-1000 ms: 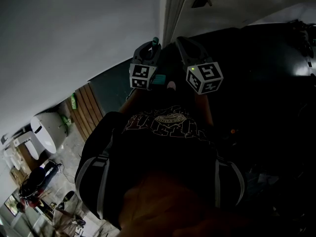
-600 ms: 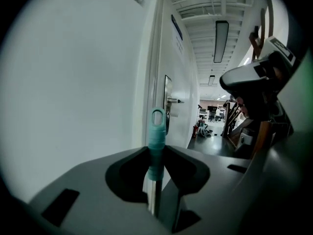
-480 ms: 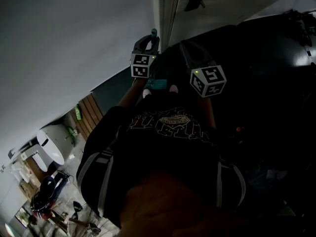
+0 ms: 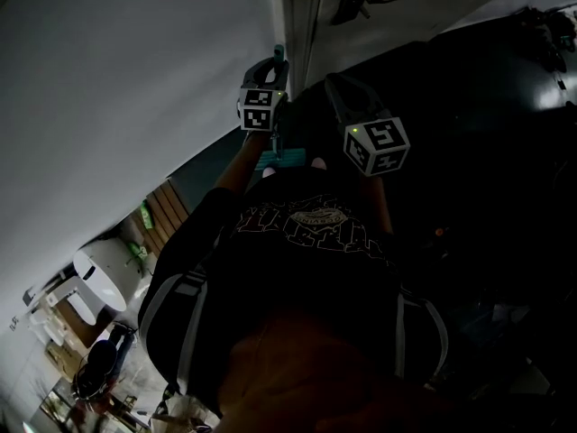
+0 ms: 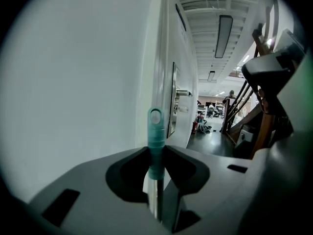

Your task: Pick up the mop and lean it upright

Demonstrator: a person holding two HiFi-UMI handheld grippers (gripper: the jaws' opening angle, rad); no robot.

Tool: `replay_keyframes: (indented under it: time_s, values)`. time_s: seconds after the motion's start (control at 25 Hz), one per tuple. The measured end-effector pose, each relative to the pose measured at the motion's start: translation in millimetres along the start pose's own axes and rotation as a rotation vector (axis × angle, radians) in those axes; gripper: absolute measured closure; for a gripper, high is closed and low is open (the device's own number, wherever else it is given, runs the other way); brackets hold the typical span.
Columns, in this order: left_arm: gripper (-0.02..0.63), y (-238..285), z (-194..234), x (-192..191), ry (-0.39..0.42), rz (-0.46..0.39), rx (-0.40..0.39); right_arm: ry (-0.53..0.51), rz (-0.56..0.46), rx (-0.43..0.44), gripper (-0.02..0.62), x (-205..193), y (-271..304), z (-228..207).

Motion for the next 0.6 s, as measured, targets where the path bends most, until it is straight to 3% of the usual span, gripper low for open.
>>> replay_keyframes:
  time_s: [0.6]
  values:
    - [0.463,36.3,16.8,6.2,-0.009,0.034,0.004,0.019,-0.006,0.004,0.575,7.4,20.8,-14.0]
Point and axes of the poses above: the fingertips, and each gripper's own axes: y forward along the fingers, z to its left, x out of its top, the point moved 8 cm from there along -y, backward along the fingers, and after that the axes turned 14 degrees about x, right-handed, at the moved point
